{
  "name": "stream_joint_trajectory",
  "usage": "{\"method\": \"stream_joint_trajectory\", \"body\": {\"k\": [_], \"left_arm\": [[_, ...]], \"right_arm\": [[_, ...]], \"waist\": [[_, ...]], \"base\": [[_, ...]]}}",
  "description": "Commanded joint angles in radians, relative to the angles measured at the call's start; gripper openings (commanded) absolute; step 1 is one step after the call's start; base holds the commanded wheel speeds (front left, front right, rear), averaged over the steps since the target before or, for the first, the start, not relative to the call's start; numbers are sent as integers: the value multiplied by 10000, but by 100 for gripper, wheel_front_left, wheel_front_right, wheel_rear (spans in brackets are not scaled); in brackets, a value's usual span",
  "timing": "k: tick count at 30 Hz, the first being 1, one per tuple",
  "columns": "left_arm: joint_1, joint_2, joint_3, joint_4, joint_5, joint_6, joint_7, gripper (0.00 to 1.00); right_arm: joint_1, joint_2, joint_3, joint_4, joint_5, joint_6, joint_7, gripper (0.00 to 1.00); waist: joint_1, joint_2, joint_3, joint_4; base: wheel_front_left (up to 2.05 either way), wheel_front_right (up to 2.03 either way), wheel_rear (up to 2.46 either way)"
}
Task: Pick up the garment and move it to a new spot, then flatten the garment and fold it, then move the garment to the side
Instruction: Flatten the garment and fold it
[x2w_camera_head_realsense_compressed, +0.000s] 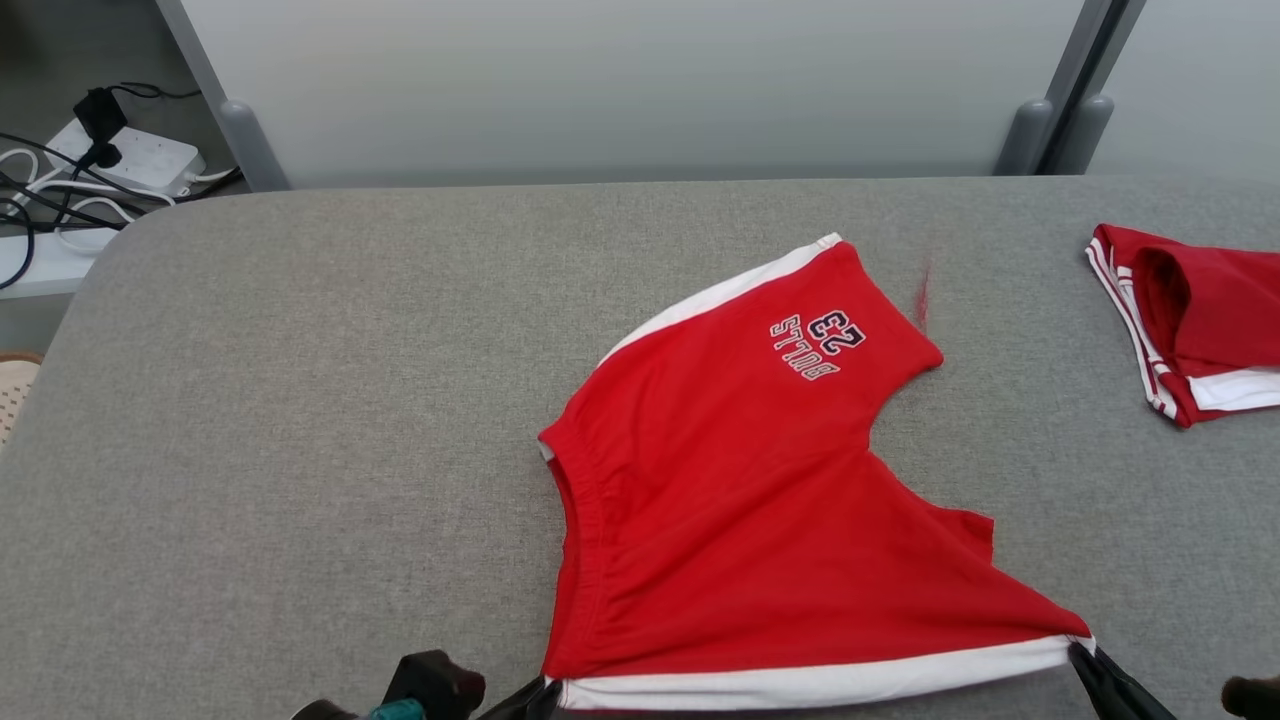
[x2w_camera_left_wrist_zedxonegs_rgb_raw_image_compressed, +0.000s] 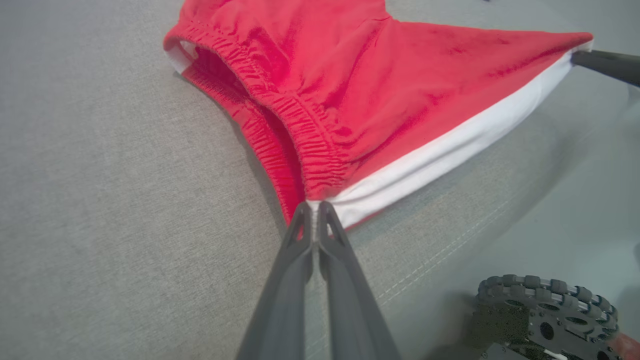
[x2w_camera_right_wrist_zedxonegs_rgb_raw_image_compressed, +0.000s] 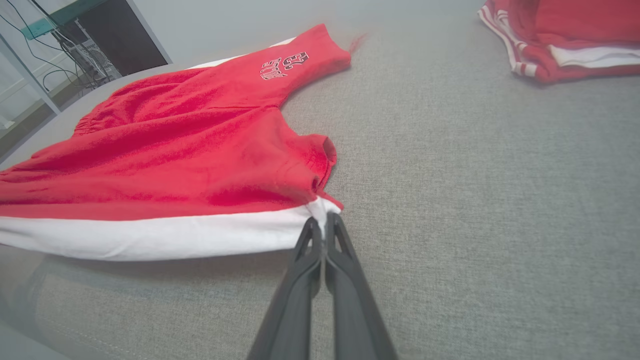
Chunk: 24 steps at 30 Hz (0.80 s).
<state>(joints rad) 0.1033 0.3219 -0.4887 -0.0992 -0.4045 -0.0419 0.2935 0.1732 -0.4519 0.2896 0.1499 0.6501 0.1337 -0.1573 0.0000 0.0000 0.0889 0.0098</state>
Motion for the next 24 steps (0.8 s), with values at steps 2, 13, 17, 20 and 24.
{"method": "stream_joint_trajectory", "body": {"k": [2,13,17,20,24], "left_arm": [[165,423,523,-1083,-93,326,440,0],[-448,306,397,-2092,-533,29,783,0],[-1320,12,252,-1288,-553,-267,472,0],[-1752,-78,231,-829,-495,-355,294,0],[-2609,-284,271,-31,-423,-473,-137,0]], "right_arm": [[480,-413,-331,-804,-165,-30,263,0],[782,355,-2083,-2078,-1353,-30,1422,0],[-342,697,-1976,-1679,-1848,-30,1878,0],[-1056,808,-1907,-1249,-2040,-30,2011,0],[-2593,992,-1730,-78,-2336,-30,2224,0]], "waist": [[0,0,-86,10],[0,0,-139,-7],[0,0,108,-32],[0,0,257,-33],[0,0,595,44]], "base": [[0,0,0],[0,0,0],[0,0,0],[0,0,0],[0,0,0]]}}
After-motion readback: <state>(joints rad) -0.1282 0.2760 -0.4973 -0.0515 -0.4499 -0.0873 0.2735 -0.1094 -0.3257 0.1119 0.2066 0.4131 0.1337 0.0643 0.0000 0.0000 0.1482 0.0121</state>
